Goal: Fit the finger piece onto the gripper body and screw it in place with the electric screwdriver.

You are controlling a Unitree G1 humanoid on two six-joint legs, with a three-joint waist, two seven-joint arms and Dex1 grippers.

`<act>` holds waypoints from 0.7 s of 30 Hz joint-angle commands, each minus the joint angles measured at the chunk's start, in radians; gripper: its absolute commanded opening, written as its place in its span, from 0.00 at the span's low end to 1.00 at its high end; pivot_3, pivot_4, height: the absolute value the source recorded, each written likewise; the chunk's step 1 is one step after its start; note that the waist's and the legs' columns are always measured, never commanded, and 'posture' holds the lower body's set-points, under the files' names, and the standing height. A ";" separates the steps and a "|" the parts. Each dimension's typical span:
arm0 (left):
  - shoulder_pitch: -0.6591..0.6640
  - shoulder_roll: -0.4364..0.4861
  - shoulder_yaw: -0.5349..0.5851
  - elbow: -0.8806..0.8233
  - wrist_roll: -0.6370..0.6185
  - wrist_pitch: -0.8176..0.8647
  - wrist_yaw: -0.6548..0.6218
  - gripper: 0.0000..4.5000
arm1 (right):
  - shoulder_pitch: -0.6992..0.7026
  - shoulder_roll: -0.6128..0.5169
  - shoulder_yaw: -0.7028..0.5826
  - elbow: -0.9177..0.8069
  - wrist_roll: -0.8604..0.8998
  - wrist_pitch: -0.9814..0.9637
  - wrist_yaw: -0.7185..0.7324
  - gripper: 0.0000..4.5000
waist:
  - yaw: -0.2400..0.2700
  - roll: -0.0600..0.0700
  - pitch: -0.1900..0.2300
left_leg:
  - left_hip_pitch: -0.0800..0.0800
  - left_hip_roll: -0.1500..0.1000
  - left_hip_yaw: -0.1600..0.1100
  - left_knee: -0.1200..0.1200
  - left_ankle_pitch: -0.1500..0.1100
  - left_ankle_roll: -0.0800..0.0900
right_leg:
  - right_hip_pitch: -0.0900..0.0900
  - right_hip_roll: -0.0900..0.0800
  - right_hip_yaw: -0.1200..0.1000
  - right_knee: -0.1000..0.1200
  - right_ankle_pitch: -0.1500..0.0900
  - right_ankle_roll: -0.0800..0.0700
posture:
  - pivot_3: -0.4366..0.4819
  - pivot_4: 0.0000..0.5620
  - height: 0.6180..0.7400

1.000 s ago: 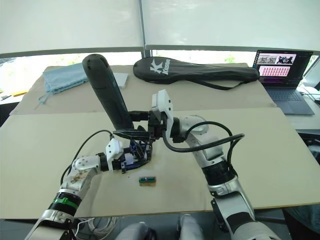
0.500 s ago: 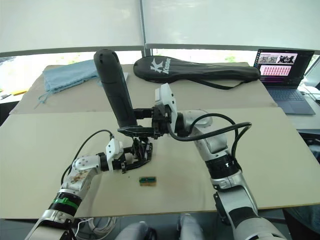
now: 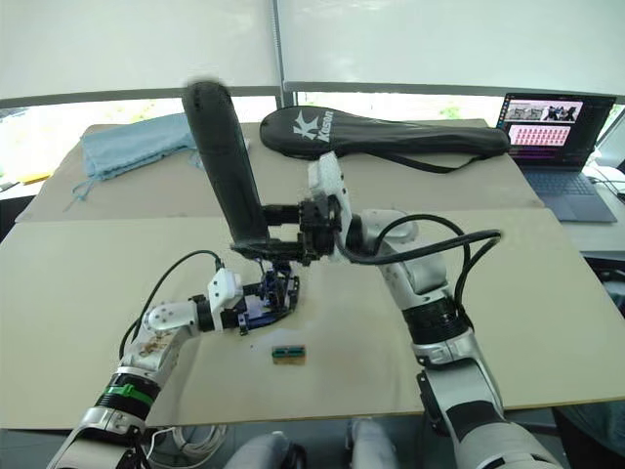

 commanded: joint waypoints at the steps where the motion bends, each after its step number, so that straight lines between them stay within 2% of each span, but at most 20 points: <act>1: 0.031 0.012 -0.019 0.037 0.034 0.041 0.008 0.52 | -0.025 -0.001 -0.041 -0.083 0.070 0.000 0.017 0.43 | 0.000 -0.001 -0.001 | 0.001 0.000 0.000 0.000 0.000 0.000 | 0.001 0.000 0.000 0.000 0.000 0.000 | 0.48 0.27 1.00; 11: 0.047 0.008 -0.020 0.008 0.012 0.090 0.012 0.52 | -0.021 -0.021 -0.038 -0.118 0.088 0.020 0.020 0.43 | 0.000 -0.001 -0.002 | 0.002 0.000 0.000 0.000 0.000 0.000 | 0.001 -0.001 0.001 0.000 0.000 0.000 | 0.48 0.27 1.00; 13: 0.048 0.004 -0.012 0.002 0.008 0.099 0.028 0.75 | -0.020 -0.028 -0.042 -0.120 0.090 0.022 0.021 0.43 | 0.000 -0.001 -0.002 | 0.002 0.000 0.000 0.000 0.000 0.000 | 0.001 -0.001 0.001 0.000 0.000 0.000 | 0.48 0.27 1.00; 14: 0.049 0.003 -0.008 -0.001 0.005 0.103 0.034 0.81 | -0.019 -0.032 -0.043 -0.122 0.091 0.023 0.022 0.43 | 0.000 -0.001 -0.002 | 0.002 0.000 0.000 0.000 0.000 0.000 | 0.002 -0.001 0.001 0.000 0.000 0.000 | 0.48 0.27 1.00; 16: 0.053 0.006 -0.003 -0.007 -0.001 0.112 0.034 0.99 | -0.016 -0.043 -0.048 -0.137 0.102 0.031 0.018 0.43 | 0.000 -0.001 -0.002 | 0.002 0.000 0.000 0.000 0.000 0.000 | 0.001 -0.001 0.001 0.000 0.000 0.000 | 0.48 0.27 1.00; 21: 0.102 0.050 0.037 -0.057 -0.037 0.131 0.009 0.99 | 0.010 -0.104 -0.079 -0.221 0.152 0.087 0.005 0.43 | -0.004 -0.001 -0.002 | 0.002 0.000 0.000 -0.001 0.000 0.000 | 0.001 -0.001 0.001 0.000 0.000 0.000 | 0.48 0.27 1.00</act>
